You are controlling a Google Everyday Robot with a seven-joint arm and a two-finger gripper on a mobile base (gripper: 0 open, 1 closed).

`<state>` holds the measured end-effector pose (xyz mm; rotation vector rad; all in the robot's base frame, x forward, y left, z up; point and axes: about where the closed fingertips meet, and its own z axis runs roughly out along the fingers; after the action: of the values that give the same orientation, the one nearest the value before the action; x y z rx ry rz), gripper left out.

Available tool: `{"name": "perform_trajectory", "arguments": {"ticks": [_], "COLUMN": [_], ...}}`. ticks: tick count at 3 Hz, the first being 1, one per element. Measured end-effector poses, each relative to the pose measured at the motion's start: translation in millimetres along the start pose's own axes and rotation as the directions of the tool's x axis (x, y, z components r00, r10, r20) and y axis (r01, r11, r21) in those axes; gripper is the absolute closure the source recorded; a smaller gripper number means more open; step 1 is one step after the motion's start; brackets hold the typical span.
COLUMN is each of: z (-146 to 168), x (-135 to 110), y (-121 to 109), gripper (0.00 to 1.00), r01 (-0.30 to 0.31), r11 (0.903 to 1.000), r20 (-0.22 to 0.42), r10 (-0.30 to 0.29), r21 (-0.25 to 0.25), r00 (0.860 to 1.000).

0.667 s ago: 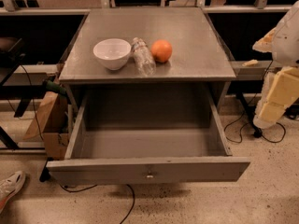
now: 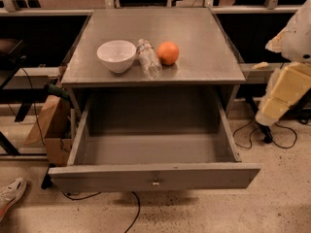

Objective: Place water bottle into top drawer

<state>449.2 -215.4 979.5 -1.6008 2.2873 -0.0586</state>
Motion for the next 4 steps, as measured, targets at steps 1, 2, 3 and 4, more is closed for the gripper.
{"name": "perform_trajectory", "arguments": {"ticks": [1, 2, 3, 4], "z": [17, 40, 37, 37], "x": [-20, -58, -75, -75], "y": [-19, -31, -49, -49], "gripper": [0.0, 0.0, 0.0, 0.0], "r01": [-0.18, -0.357, -0.462, -0.462], "r11": [0.9835, 0.9322, 0.8858, 0.8857], "r20": [0.088, 0.212, 0.29, 0.29], "r10": [0.181, 0.361, 0.455, 0.455], "r21": [-0.013, -0.06, -0.048, -0.048], "r00": [0.98, 0.908, 0.842, 0.842]}}
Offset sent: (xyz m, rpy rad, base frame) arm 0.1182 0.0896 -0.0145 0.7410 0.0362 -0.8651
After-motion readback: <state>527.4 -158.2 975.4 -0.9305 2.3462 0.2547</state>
